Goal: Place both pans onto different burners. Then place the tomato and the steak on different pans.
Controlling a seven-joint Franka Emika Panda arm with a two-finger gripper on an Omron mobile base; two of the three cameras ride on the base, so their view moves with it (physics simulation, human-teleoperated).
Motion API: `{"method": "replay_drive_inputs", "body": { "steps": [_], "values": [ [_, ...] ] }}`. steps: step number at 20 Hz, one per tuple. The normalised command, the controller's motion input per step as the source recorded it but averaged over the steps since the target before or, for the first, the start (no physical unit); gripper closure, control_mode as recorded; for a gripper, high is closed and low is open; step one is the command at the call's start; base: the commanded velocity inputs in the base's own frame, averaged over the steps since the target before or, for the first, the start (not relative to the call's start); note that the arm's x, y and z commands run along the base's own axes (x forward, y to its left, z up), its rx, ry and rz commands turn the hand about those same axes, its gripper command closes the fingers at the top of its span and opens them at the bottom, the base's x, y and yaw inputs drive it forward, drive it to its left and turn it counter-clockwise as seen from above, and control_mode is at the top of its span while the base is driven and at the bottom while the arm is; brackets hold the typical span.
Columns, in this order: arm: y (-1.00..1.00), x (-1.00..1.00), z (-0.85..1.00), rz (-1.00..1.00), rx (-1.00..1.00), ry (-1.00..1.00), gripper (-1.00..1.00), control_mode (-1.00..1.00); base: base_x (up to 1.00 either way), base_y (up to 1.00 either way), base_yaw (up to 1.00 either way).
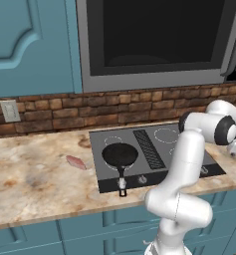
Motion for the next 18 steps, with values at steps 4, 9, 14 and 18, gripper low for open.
{"method": "replay_drive_inputs", "body": {
  "steps": [4, 9, 14, 18],
  "values": [
    [-0.14, 0.06, -0.13, 0.00, 0.00, 0.00, -1.00, -1.00, 0.00, 0.00, 0.00],
    [-0.13, 0.05, -0.15, 0.00, 0.00, 0.00, -1.00, -1.00, 0.00, 0.00, 0.00],
    [-0.09, 0.07, -0.19, 0.00, 0.00, 0.00, -1.00, -1.00, 0.00, 0.00, 0.00],
    [0.00, 0.04, -0.26, 0.00, 0.00, 0.00, -1.00, -1.00, 0.00, 0.00, 0.00]
  ]
}}
